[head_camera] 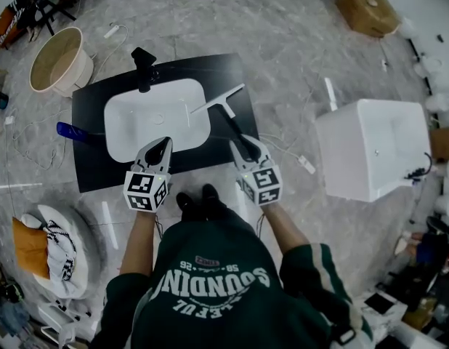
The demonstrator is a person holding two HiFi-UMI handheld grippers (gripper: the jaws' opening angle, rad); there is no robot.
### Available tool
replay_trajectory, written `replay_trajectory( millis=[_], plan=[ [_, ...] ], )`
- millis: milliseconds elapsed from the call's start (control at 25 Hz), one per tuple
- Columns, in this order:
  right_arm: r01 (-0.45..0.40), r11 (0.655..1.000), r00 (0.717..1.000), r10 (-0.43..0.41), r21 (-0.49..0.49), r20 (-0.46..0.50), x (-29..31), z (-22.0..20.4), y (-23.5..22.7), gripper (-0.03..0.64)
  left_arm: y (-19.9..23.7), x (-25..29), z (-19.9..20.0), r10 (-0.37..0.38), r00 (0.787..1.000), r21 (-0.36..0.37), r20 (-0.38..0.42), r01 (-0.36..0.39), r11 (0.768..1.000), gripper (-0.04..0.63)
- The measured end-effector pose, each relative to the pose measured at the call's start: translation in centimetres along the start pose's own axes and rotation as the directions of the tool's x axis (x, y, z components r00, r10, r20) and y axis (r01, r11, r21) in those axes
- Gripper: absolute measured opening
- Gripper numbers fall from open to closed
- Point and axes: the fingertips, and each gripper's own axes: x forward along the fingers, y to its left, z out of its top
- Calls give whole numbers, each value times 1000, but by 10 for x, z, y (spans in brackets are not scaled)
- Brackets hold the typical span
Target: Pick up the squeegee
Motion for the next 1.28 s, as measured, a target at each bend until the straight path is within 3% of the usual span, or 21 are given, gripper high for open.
replay_trajectory(
  millis=[320,760,1280],
  plan=[
    [2,1000,993,-2,1,-118,-12,-39,-7,141,7,-2,-9,7,1000,-17,-23,-8,1000,2],
    [-21,999,973,14,-27,-229,13,-78,-33,155,26,-11,-22,54,997,-49,-53,-57,997,2],
    [-64,996,933,36,-65,-357,88,-105,-69,173,61,-30,-35,165,983,-99,-79,-173,980,2]
  ],
)
